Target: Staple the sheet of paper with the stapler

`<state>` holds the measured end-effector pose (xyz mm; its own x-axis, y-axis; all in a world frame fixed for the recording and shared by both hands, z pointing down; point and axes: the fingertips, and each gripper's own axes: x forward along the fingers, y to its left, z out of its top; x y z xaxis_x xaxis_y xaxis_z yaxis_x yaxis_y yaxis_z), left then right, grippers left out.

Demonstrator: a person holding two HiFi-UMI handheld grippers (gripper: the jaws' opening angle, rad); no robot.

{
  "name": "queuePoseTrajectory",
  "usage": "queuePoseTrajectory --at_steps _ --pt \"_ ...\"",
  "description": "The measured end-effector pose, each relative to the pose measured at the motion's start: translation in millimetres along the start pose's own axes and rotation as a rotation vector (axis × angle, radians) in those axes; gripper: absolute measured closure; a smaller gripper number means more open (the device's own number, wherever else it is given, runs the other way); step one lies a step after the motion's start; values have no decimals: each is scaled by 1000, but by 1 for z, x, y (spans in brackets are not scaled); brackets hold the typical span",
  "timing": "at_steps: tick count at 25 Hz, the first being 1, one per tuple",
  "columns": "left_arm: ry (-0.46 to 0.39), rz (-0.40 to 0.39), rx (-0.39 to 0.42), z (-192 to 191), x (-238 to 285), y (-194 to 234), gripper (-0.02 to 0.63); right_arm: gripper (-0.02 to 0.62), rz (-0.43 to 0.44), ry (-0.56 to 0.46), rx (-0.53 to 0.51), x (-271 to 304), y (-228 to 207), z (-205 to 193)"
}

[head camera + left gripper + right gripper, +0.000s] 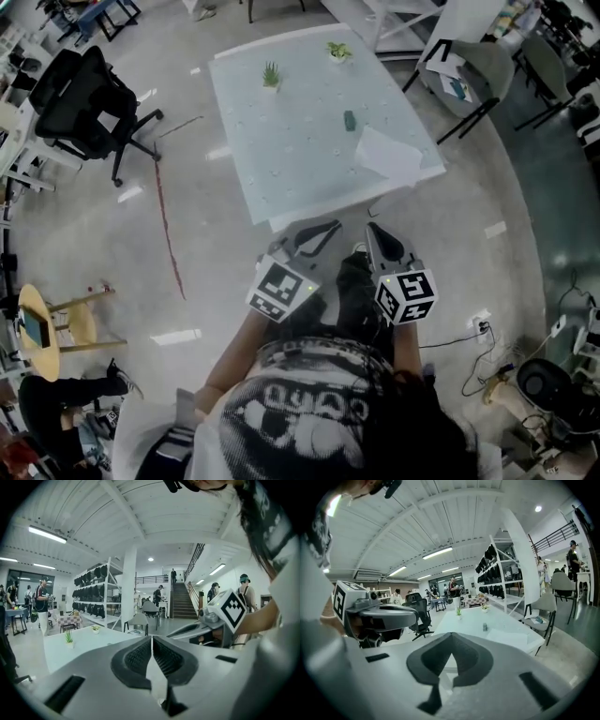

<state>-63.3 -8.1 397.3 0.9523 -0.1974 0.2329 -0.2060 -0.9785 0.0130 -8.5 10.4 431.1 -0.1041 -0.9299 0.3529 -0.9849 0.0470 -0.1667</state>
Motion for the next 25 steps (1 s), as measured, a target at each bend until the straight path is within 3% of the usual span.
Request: queuePoseTrajectory --at_steps 6,12,18,25 --pt "21 53 -12 -4 28 27 597 598 64 12 -5 39 -26 8" --pt "52 140 -32 3 88 55 597 598 161 45 -29 80 -78 23" --pt "67 208 -42 16 152 73 597 598 230 94 -62 116 -154 34" --pt "79 319 -82 19 193 88 597 595 222 237 -134 153 -257 -1"
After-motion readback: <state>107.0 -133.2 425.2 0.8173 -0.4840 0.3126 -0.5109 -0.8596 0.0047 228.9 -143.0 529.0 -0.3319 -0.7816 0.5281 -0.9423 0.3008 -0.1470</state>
